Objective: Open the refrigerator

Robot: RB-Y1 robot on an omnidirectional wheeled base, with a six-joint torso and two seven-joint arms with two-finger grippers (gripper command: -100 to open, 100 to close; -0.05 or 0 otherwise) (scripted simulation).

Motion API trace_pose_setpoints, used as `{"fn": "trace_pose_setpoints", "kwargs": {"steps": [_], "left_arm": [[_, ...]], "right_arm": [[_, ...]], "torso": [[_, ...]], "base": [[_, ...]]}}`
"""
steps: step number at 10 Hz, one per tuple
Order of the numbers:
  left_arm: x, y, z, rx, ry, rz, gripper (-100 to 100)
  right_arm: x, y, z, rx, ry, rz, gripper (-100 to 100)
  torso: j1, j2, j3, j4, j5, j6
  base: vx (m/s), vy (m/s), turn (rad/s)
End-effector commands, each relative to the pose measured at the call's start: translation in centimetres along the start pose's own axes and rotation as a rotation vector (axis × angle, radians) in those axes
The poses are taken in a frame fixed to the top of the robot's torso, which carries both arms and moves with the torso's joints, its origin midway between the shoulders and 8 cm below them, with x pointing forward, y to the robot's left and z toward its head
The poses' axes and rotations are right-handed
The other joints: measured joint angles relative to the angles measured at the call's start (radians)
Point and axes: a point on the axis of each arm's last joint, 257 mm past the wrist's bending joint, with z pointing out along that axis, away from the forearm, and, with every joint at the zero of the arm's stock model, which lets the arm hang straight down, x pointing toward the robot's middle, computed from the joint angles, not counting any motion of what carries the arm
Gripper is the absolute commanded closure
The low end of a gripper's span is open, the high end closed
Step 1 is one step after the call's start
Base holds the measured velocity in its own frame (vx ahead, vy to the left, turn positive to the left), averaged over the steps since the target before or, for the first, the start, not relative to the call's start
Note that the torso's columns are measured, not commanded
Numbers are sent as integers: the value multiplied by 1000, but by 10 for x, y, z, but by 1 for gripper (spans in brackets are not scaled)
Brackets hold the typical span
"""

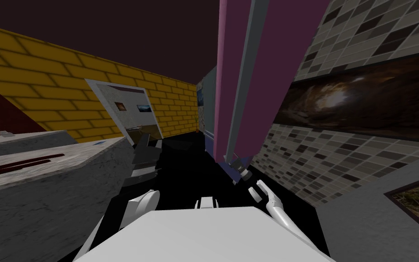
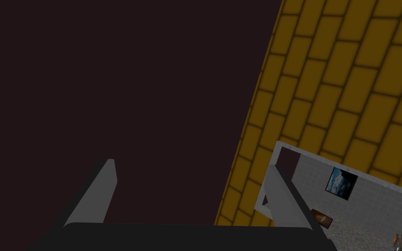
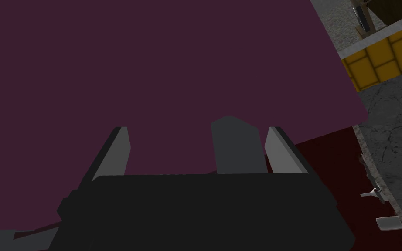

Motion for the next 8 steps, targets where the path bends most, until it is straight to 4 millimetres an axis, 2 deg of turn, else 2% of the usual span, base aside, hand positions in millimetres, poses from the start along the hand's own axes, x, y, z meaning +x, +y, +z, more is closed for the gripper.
{"fn": "trace_pose_setpoints", "kwargs": {"steps": [1, 2, 7, 8], "left_arm": [[0, 0, 0, 0, 0, 0, 0], [0, 0, 0, 0, 0, 0, 0], [0, 0, 0, 0, 0, 0, 0], [0, 0, 0, 0, 0, 0, 0]], "right_arm": [[-11, -21, 17, 22, -36, 1, -100], [-11, -28, 21, 23, -36, 1, -100], [-11, -28, 21, 23, -36, 1, -100], [-11, -35, 26, 24, -36, 1, -100]], "torso": [[1, 3, 1, 3, 1, 0], [1, 3, 1, 2, 0, -1], [2, 4, 1, 5, 2, -1], [2, 3, 1, 5, 2, -1]], "base": [[-31, 12, 24], [-30, 14, 20], [-7, 3, -5], [-27, 17, -7]]}}
